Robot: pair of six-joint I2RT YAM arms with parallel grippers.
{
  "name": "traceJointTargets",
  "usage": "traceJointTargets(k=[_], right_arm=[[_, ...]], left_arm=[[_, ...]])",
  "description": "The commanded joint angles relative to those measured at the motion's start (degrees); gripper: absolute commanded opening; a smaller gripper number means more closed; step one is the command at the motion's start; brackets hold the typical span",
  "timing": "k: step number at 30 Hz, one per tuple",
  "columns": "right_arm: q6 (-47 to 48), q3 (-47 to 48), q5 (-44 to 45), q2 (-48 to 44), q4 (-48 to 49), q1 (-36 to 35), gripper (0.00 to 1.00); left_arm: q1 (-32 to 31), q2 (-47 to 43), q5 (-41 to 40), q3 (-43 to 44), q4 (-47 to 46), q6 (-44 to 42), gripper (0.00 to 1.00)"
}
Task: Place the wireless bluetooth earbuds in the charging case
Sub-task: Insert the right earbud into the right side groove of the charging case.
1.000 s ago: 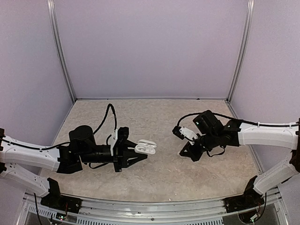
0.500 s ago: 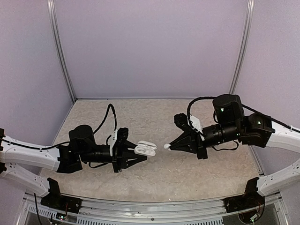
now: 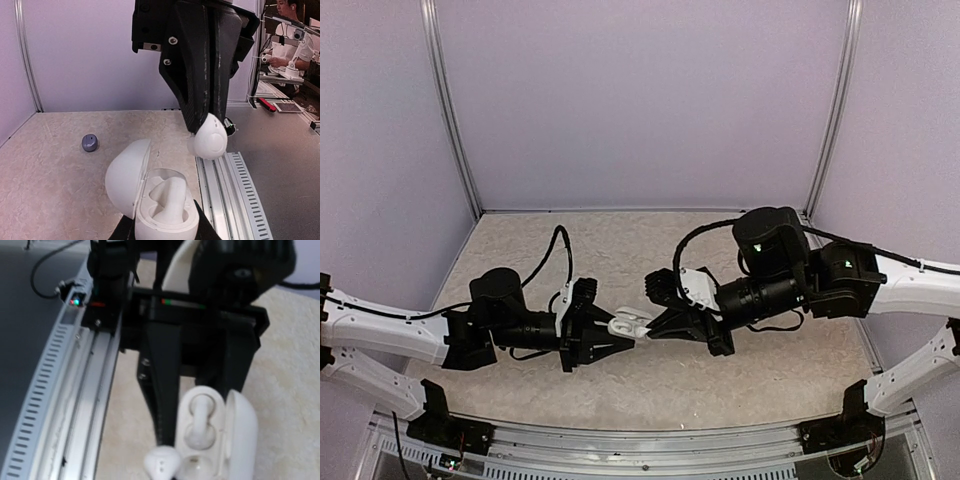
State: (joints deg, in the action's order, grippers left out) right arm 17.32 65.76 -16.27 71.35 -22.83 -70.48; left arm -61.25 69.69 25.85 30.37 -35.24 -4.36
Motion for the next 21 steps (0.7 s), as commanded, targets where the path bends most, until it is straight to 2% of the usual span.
traceJointTargets(k=[1, 21], right_arm=[[1.2, 2.0, 3.9, 1.6, -0.5, -0.9, 0.0], [1.3, 0.9, 7.9, 5.3, -2.7, -1.9, 0.0]], left_arm=[[-0.5, 0.1, 1.6, 1.7, 0.0, -0.8, 0.0], [-0.5, -0.5, 2.5, 1.1, -1.7, -0.4, 0.0]])
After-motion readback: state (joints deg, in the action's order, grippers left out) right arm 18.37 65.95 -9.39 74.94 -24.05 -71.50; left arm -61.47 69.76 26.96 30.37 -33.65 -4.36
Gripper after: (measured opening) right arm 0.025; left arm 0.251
